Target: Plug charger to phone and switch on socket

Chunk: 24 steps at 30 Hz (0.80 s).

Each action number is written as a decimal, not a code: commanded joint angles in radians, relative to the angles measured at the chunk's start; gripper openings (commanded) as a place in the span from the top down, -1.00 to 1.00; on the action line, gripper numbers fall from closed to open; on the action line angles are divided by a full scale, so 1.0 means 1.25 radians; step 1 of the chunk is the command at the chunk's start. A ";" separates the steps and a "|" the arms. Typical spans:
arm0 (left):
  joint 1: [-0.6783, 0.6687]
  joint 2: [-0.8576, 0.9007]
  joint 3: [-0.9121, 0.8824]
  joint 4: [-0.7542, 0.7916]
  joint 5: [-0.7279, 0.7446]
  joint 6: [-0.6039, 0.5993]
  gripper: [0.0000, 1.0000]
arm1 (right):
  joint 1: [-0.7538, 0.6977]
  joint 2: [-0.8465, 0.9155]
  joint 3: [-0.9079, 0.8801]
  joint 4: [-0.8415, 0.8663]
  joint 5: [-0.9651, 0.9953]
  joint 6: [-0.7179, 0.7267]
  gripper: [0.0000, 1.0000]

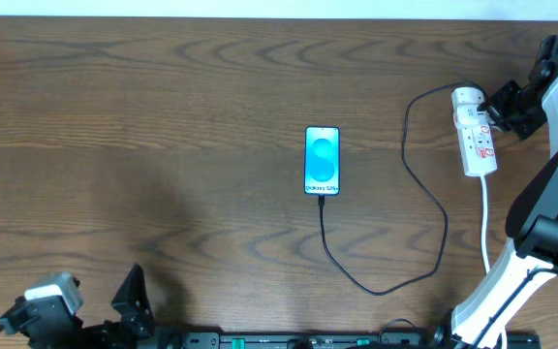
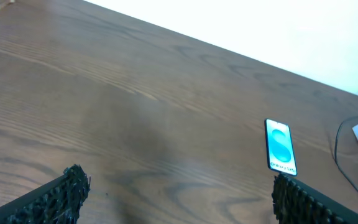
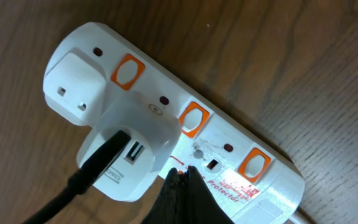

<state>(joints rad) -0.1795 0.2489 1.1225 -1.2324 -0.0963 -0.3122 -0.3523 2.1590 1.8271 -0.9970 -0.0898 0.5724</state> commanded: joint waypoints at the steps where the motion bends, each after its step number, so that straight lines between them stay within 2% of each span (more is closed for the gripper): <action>1: 0.017 -0.026 0.006 -0.013 -0.011 0.013 -0.92 | -0.002 0.016 0.020 0.002 0.019 -0.007 0.98; 10: 0.027 -0.030 0.006 -0.128 -0.011 0.013 -0.93 | 0.003 0.060 0.019 0.006 0.027 -0.007 0.98; 17: 0.027 -0.030 0.006 -0.128 -0.011 0.013 -0.93 | 0.011 0.100 0.019 0.045 0.030 -0.007 0.98; 24: 0.027 -0.030 0.006 -0.128 -0.011 0.013 -0.93 | 0.014 0.081 0.021 0.043 0.027 -0.007 0.98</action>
<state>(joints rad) -0.1505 0.2192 1.1225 -1.3899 -0.0967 -0.3126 -0.3454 2.2646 1.8374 -0.9417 -0.0547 0.5724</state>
